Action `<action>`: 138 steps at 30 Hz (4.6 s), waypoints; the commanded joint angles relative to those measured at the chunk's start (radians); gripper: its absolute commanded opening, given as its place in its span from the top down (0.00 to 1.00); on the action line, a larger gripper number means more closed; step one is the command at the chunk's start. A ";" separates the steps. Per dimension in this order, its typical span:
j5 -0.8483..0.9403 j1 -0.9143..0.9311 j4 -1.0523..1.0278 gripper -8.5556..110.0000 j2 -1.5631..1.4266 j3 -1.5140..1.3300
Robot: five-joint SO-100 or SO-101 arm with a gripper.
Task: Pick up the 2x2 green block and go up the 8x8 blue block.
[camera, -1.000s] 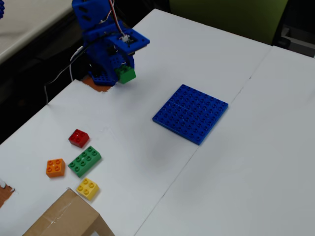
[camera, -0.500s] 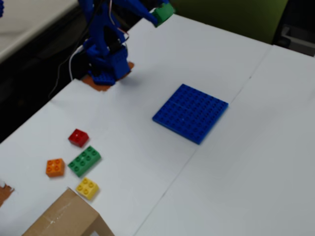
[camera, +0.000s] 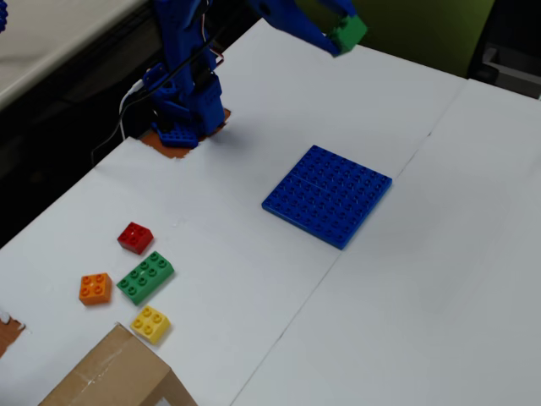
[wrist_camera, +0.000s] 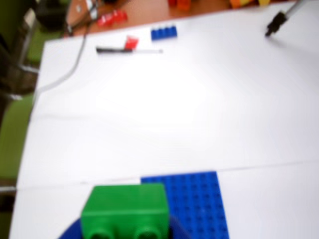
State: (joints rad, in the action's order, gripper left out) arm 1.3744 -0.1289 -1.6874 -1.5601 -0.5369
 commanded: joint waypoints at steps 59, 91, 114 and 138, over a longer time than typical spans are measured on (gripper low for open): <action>0.327 0.067 -0.149 0.93 0.183 -0.190; 0.241 0.123 -0.149 0.93 0.179 -0.178; 0.245 0.127 -0.149 0.93 0.181 -0.170; 0.245 0.127 -0.149 0.93 0.189 -0.169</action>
State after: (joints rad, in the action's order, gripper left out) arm 1.6153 -0.0107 -1.7978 -1.3223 -0.7271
